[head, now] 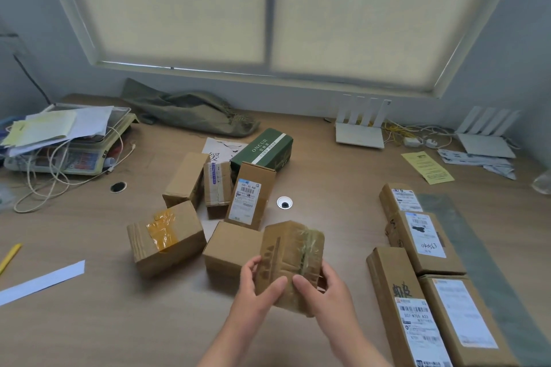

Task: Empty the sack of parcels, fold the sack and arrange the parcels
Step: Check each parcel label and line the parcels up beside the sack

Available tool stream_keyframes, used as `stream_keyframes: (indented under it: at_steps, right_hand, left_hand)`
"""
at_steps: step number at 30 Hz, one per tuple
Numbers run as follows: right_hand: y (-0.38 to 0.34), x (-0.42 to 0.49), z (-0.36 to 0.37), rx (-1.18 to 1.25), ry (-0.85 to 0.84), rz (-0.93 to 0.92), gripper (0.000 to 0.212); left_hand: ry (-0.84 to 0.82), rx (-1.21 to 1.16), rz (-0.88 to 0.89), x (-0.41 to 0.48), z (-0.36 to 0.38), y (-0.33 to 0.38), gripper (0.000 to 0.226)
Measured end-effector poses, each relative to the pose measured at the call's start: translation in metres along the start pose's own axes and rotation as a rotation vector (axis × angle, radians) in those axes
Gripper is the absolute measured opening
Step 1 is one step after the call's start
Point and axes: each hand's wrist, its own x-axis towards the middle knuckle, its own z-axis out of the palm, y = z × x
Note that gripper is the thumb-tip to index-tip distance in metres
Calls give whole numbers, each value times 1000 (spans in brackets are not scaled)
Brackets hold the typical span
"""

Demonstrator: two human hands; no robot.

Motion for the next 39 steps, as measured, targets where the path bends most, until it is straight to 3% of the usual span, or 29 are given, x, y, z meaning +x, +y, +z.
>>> stream_keyframes:
  at_steps: [5, 9, 13, 17, 24, 34, 39]
  right_hand:
    - [2, -4, -4, 102, 28, 4, 26]
    - [1, -9, -11, 182, -72, 66, 46]
    - [-1, -15, -19, 110, -46, 55, 49]
    - [2, -17, -26, 81, 18, 32, 75]
    - [-1, -21, -32, 109, -16, -35, 71]
    - [8, -24, -45, 112, -14, 31, 76]
    - [6, -19, -51, 84, 11, 42, 63]
  left_hand:
    - [-64, -90, -8, -3, 6, 0, 91]
    - [-148, -139, -99, -13, 11, 1, 62]
    - [-46, -224, -111, -12, 12, -4, 36]
    - [33, -247, -74, -5, 14, 2, 50]
    - [-52, -187, -55, -5, 32, 10, 39]
    - [-173, -151, 5, -8, 49, 6, 73]
    - [-171, -119, 30, 2, 56, 0, 57]
